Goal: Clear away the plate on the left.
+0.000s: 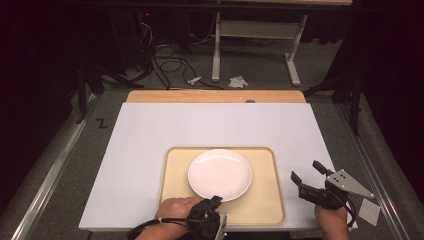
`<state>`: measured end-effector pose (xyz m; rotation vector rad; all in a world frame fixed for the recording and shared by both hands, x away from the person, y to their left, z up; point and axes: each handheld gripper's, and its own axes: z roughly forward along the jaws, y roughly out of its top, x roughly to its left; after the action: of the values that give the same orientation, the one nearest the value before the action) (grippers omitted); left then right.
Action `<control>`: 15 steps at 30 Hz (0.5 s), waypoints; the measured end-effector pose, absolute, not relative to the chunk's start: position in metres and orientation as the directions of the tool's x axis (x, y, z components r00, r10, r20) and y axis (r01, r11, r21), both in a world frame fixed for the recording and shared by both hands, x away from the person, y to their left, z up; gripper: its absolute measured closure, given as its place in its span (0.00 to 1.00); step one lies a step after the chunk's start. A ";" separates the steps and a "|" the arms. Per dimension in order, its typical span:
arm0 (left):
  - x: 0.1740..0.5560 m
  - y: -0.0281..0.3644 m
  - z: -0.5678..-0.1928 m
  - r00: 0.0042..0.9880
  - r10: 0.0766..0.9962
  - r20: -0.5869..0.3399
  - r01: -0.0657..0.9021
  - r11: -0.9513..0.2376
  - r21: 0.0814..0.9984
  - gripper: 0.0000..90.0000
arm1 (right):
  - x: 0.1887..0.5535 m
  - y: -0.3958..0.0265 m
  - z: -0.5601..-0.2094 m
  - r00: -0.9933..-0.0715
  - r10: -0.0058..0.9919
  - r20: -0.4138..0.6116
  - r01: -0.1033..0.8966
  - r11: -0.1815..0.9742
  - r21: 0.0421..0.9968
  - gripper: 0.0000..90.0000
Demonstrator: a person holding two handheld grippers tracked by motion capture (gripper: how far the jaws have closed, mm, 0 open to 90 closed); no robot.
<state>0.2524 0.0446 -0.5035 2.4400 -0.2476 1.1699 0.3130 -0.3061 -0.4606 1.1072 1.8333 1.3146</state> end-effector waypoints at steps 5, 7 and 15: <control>0.252 0.044 -0.504 0.634 0.023 0.773 -0.332 -0.895 0.299 0.96 | 0.313 -0.306 -0.461 -0.457 0.889 -0.013 0.273 0.154 0.950 0.18; 0.252 0.044 -0.505 0.636 0.020 0.771 -0.333 -0.895 0.298 0.96 | 0.313 -0.306 -0.461 -0.458 0.889 -0.012 0.274 0.154 0.949 0.18; 0.253 0.043 -0.509 0.677 0.020 0.736 -0.326 -0.888 0.324 0.93 | 0.313 -0.306 -0.461 -0.457 0.889 -0.012 0.273 0.154 0.950 0.18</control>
<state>0.2534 0.0434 -0.5088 2.4580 -0.2384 1.0858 0.3131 -0.3061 -0.4607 1.1067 1.8320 1.3150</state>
